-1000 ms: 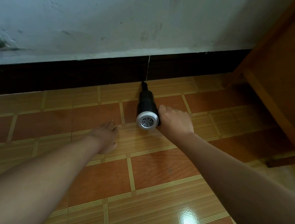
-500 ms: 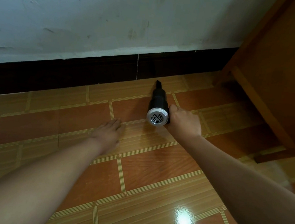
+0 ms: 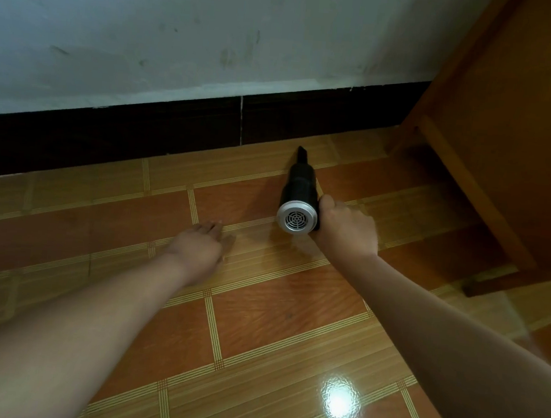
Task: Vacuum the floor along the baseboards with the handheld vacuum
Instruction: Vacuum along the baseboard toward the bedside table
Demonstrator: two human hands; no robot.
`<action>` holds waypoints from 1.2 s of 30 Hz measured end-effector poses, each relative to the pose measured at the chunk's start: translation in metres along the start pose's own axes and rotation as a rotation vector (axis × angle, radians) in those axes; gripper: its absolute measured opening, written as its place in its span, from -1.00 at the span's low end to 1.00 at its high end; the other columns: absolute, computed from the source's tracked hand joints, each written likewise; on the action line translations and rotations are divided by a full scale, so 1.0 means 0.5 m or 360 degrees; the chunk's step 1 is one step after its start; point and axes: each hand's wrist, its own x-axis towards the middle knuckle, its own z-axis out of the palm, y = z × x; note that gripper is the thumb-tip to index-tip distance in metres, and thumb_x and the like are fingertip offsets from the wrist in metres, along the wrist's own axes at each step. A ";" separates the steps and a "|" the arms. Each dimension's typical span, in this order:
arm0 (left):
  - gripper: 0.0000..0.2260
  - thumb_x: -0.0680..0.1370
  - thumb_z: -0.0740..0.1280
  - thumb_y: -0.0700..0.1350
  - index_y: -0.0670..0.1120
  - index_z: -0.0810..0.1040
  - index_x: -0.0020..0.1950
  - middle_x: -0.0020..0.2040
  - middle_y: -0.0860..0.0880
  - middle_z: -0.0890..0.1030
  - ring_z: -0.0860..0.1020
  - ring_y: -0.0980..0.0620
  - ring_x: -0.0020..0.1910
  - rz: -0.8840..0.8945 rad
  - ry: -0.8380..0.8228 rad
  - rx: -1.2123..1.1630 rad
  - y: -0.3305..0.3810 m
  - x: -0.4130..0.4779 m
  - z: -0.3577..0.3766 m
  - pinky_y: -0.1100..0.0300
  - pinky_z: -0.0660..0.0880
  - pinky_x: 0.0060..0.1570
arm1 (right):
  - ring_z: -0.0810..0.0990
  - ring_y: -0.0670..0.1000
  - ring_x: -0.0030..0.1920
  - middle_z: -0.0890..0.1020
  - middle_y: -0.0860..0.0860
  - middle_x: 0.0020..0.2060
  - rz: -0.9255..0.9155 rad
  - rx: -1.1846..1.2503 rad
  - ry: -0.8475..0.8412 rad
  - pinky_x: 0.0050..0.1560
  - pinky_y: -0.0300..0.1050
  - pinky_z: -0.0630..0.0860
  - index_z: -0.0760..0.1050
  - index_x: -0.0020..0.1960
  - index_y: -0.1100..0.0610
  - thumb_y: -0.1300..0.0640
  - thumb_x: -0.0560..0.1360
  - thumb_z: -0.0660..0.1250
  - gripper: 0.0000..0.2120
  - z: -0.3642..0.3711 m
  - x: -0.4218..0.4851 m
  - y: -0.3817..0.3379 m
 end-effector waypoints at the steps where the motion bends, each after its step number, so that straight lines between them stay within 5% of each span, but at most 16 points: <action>1: -0.51 0.66 0.03 -0.01 -0.03 -0.01 0.57 0.56 -0.21 -0.01 0.04 -0.14 0.54 -0.0002 -0.0005 0.0006 0.001 0.001 0.000 0.07 0.07 0.47 | 0.39 0.02 -0.27 0.57 0.05 -0.08 0.0027 0.0007 -0.0005 -0.31 -0.14 0.29 0.36 0.10 0.15 0.05 0.53 0.26 -0.77 0.001 0.002 0.003; 19: -0.50 0.66 0.01 0.00 -0.11 -0.01 0.57 0.54 -0.27 0.01 0.03 -0.19 0.54 -0.0012 -0.0034 0.0032 0.014 0.010 -0.001 0.02 0.11 0.46 | 0.41 0.04 -0.27 0.57 0.07 -0.11 0.0315 0.0026 0.0075 -0.29 -0.10 0.33 0.37 0.08 0.16 0.10 0.54 0.23 -0.82 0.002 0.023 0.042; 36: -0.51 0.67 0.00 0.01 -0.11 0.01 0.56 0.54 -0.28 0.04 0.06 -0.18 0.53 0.0030 -0.0037 0.0070 0.008 0.014 -0.005 0.02 0.13 0.45 | 0.44 0.04 -0.27 0.57 0.08 -0.11 0.0189 -0.0028 0.0128 -0.31 -0.12 0.34 0.39 0.07 0.18 0.07 0.51 0.28 -0.78 0.007 0.045 0.050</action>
